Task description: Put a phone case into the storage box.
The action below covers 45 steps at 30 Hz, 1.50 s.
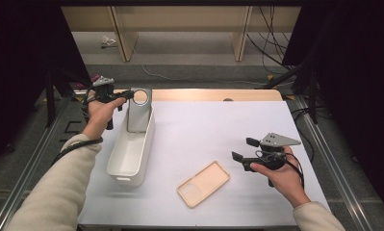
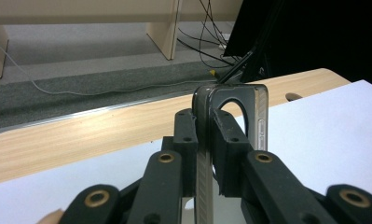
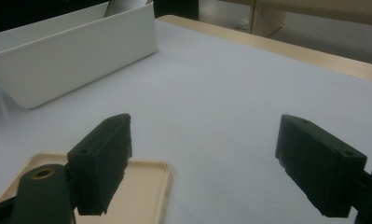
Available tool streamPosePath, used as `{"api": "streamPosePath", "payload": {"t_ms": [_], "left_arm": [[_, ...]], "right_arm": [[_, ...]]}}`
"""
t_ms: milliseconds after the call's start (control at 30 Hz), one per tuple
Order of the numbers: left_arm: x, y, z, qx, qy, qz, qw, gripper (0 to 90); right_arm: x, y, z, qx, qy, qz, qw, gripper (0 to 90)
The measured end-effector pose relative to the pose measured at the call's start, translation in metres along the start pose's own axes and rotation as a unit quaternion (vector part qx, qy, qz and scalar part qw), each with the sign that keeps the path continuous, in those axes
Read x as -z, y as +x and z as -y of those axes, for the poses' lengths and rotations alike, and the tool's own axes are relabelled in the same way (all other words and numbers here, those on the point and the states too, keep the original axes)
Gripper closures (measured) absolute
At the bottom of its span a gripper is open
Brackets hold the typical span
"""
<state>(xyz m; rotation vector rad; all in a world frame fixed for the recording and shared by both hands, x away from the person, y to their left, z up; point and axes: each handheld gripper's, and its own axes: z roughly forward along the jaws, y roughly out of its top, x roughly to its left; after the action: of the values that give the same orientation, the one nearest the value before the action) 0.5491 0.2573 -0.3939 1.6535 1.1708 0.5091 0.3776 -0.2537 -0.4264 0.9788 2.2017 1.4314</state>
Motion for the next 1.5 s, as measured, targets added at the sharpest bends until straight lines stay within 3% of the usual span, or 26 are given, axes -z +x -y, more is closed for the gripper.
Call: {"api": "streamPosePath", "payload": {"t_ms": [367, 533, 733, 933, 1100, 1267, 1367, 1500], "left_arm": [[-0.004, 0.004, 0.004, -0.003, 0.017, -0.018, 0.9997, 77.7], [-0.005, 0.004, 0.005, -0.018, 0.033, -0.037, 0.9986, 79.1], [-0.007, 0.003, 0.007, -0.016, 0.033, -0.044, 0.9983, 79.0], [-0.006, 0.002, 0.005, -0.028, 0.038, -0.055, 0.9974, 75.4], [-0.001, 0.0, 0.006, -0.013, 0.04, -0.067, 0.9968, 64.8], [0.01, -0.002, 0.005, -0.01, 0.044, -0.071, 0.9965, 44.7], [0.02, -0.006, 0.004, -0.005, 0.032, -0.07, 0.997, 30.7], [0.039, -0.016, 0.005, -0.016, 0.025, -0.068, 0.9973, 16.7]], "right_arm": [[0.0, 0.0, 0.0, 0.0, 0.001, 0.0, 1.0, 19.3], [-0.001, 0.001, 0.0, 0.001, 0.003, -0.001, 1.0, 19.3], [-0.001, 0.001, 0.0, 0.001, 0.002, -0.001, 1.0, 19.3], [-0.001, 0.001, 0.0, 0.002, 0.003, -0.001, 1.0, 19.2], [-0.001, 0.001, 0.0, 0.002, 0.005, -0.001, 1.0, 19.2], [-0.003, 0.001, 0.001, 0.001, 0.009, -0.002, 1.0, 19.0], [-0.003, 0.001, 0.001, 0.001, 0.013, -0.001, 0.9999, 19.1], [-0.005, 0.001, 0.002, 0.001, 0.017, 0.0, 0.9998, 19.1]]}}
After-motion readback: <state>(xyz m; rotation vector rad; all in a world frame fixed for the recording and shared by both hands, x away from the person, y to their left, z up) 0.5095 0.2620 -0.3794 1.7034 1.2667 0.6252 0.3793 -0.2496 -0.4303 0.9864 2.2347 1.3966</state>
